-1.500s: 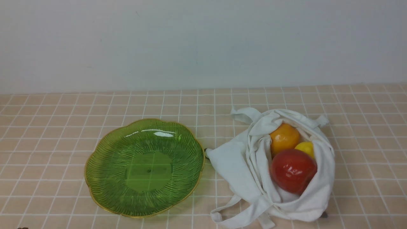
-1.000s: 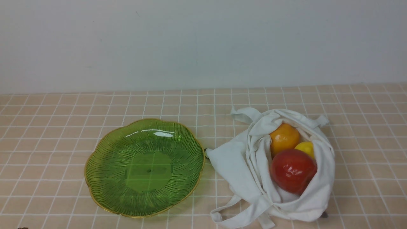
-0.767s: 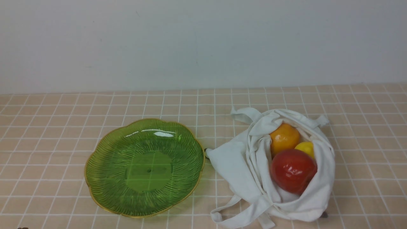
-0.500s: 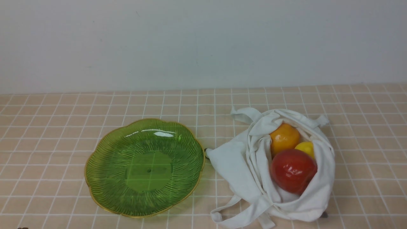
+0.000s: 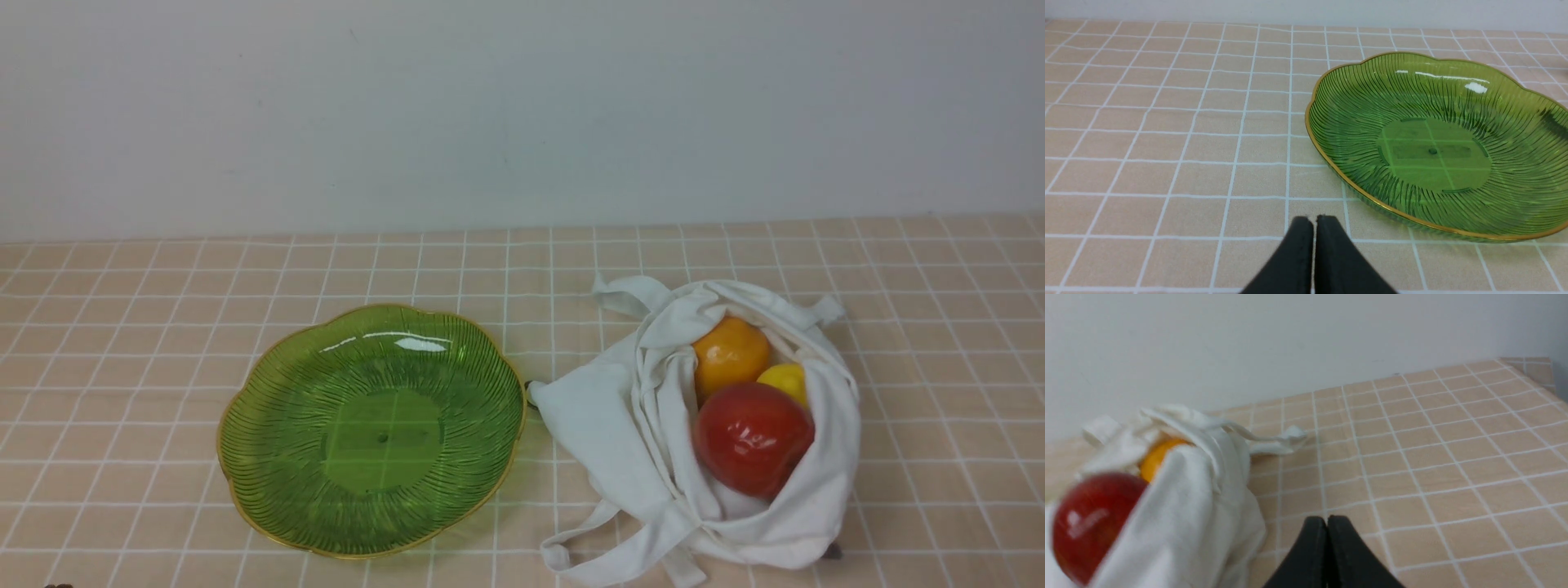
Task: Take the fruit out of the bag on the brown coffee tablecloth and place them on the plate.
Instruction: 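Reach into the cloth bag and grasp a fruit inside it with the right gripper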
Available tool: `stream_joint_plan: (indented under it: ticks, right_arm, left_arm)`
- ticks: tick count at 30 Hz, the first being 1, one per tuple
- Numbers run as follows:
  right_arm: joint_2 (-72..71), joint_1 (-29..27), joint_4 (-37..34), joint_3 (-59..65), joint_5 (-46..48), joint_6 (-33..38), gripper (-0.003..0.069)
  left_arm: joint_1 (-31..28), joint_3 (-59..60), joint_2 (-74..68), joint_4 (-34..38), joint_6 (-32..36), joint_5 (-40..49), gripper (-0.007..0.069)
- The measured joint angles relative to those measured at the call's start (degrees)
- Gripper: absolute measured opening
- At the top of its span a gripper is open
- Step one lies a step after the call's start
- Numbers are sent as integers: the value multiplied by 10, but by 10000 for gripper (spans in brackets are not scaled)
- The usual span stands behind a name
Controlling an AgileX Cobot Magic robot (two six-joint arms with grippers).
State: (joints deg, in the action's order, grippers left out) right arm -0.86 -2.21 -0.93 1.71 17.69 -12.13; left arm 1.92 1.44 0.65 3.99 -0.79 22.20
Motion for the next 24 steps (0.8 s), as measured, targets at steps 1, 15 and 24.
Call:
stream_joint_plan:
  ticks: [1,15,24]
  right_arm:
    - [0,0,-36,0,-26,-25,-14]
    - [0,1,-208,0,-207,-102,-14]
    - [78,67,-99,-222,-41,-123,-14]
  left_arm:
    - [0,0,0,0,0,0,-8]
    - [0,0,0,0,0,0,-8]
    - [0,0,0,0,0,0,-8]
